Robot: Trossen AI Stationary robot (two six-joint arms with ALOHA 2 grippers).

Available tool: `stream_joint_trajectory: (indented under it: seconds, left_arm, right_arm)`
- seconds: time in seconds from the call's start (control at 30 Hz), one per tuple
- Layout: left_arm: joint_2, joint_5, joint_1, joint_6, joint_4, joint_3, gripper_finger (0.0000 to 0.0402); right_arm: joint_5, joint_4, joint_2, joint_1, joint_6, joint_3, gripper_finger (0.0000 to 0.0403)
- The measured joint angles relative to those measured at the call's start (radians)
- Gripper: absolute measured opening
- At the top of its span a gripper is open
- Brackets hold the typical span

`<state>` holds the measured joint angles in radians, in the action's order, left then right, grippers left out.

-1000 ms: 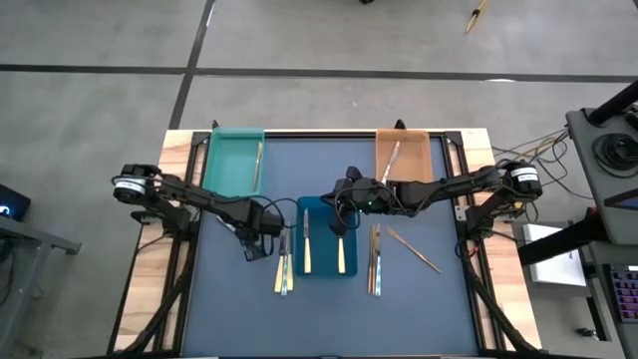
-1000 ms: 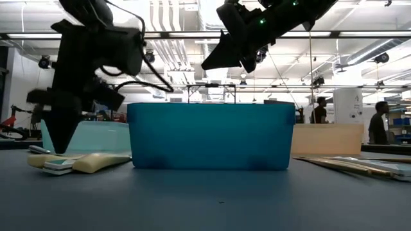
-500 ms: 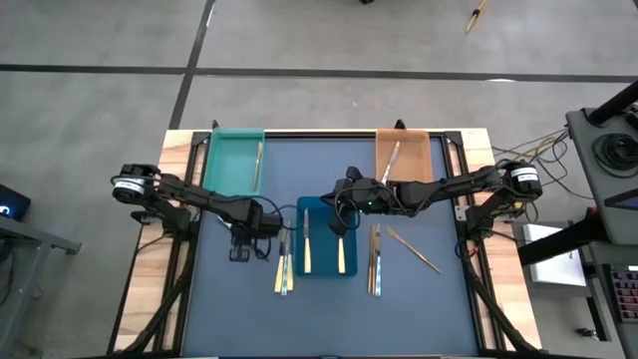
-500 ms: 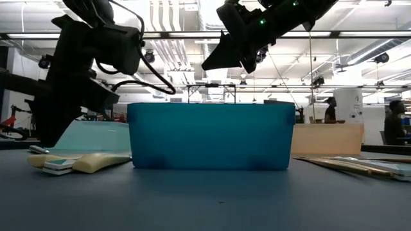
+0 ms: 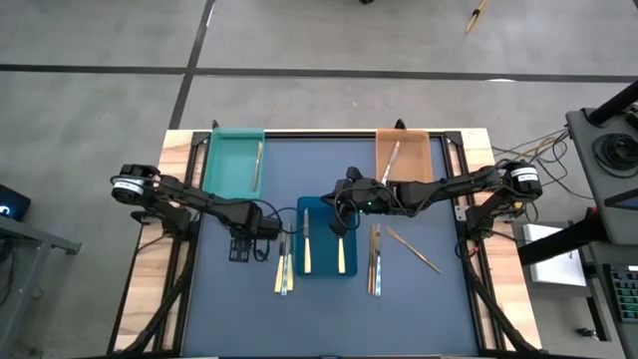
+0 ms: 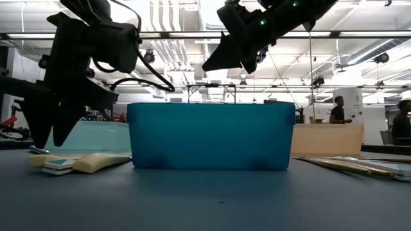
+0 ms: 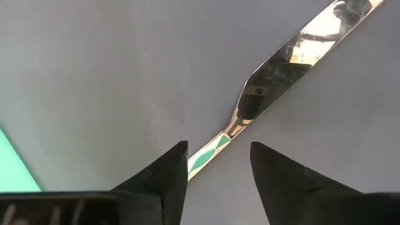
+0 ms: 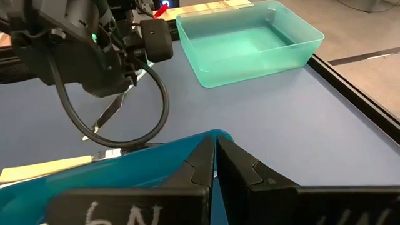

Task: Sort silverware by color (type)
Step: Put the left blue and white knife into the orange bin

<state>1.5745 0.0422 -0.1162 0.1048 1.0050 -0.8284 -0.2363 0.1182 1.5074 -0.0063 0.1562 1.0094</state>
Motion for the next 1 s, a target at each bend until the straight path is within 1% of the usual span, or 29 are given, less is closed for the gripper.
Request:
stream_joint_trajectory:
  seconds: [0.23, 0.4, 0.5, 0.67, 0.9, 1.0]
  left_arm:
    - [0.011, -0.001, 0.001, 0.02, -0.018, 0.02, 0.0158]
    - [0.053, -0.005, 0.0, 0.044, -0.025, 0.03, 0.0156]
    - [0.081, -0.008, -0.001, 0.052, -0.02, 0.026, 0.0146]
    - [0.097, -0.016, -0.001, 0.069, -0.024, 0.026, 0.0105]
    - [0.09, -0.015, -0.002, 0.08, -0.028, 0.03, 0.0018]
    - [0.09, -0.011, -0.001, 0.081, -0.026, 0.03, 0.0008]
  right_arm:
    - [0.0, -0.003, 0.0, 0.004, 0.0, 0.0, 0.0009]
    - [0.0, -0.003, 0.0, 0.009, 0.0, 0.0, 0.0009]
    - [0.0, -0.002, 0.0, 0.009, 0.0, 0.0, 0.0009]
    - [0.0, -0.002, 0.0, 0.009, 0.0, 0.0, 0.0009]
    - [0.0, -0.002, 0.0, 0.009, 0.0, 0.0, 0.0009]
    - [0.0, -0.002, 0.0, 0.009, 0.0, 0.0, 0.0009]
